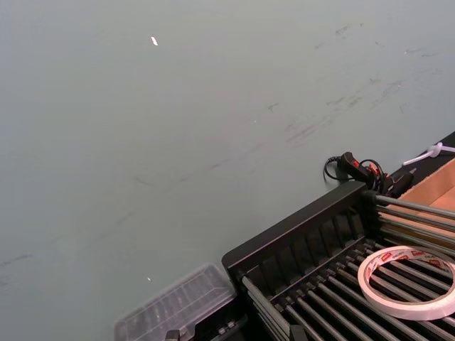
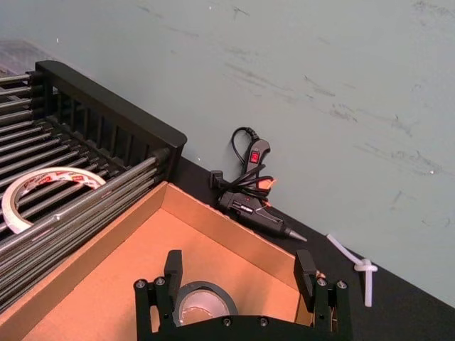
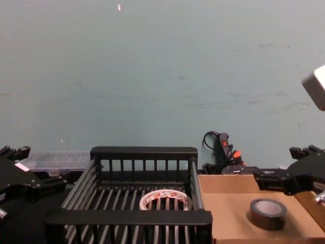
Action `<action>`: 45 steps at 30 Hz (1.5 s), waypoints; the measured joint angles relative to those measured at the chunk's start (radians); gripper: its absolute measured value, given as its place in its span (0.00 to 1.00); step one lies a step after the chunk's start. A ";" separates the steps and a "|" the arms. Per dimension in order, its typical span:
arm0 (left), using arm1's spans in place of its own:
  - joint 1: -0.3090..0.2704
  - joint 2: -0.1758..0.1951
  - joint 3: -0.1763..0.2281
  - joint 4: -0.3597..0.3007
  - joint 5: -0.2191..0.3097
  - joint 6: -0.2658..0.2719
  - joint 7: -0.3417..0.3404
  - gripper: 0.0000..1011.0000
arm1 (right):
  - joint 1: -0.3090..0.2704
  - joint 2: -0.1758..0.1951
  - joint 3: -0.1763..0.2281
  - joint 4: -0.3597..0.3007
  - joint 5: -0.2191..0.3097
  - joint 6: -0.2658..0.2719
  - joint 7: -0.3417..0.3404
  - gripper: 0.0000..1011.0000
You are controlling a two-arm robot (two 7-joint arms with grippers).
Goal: Pick up the white tape and place it into the black box , Pick up the silver tape and place it into the brown box.
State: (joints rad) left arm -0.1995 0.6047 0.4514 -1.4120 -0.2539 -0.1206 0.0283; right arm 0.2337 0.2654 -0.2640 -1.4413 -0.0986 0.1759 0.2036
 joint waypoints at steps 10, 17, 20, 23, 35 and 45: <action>0.000 0.000 0.000 0.000 0.000 0.000 0.000 0.99 | -0.001 -0.001 0.001 0.001 -0.003 0.000 0.000 0.99; 0.000 0.000 0.000 0.000 0.000 0.000 0.000 0.99 | -0.001 0.000 0.000 0.001 -0.002 0.000 0.000 0.99; 0.000 0.000 0.000 0.000 0.000 0.000 0.000 0.99 | -0.001 0.000 0.000 0.001 -0.002 -0.001 0.000 0.99; 0.000 0.000 0.000 0.000 0.000 0.000 0.000 0.99 | -0.001 0.000 0.000 0.001 -0.001 -0.001 0.000 0.99; 0.000 0.000 0.000 0.000 0.000 0.000 0.000 0.99 | -0.001 0.001 -0.001 0.000 0.000 -0.001 0.000 0.99; 0.000 0.000 0.000 0.000 0.000 0.000 0.000 0.99 | -0.001 0.001 -0.001 0.000 0.001 -0.001 0.000 0.99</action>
State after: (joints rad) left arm -0.1995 0.6047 0.4514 -1.4120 -0.2539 -0.1205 0.0283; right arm 0.2331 0.2664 -0.2645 -1.4414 -0.0977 0.1750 0.2041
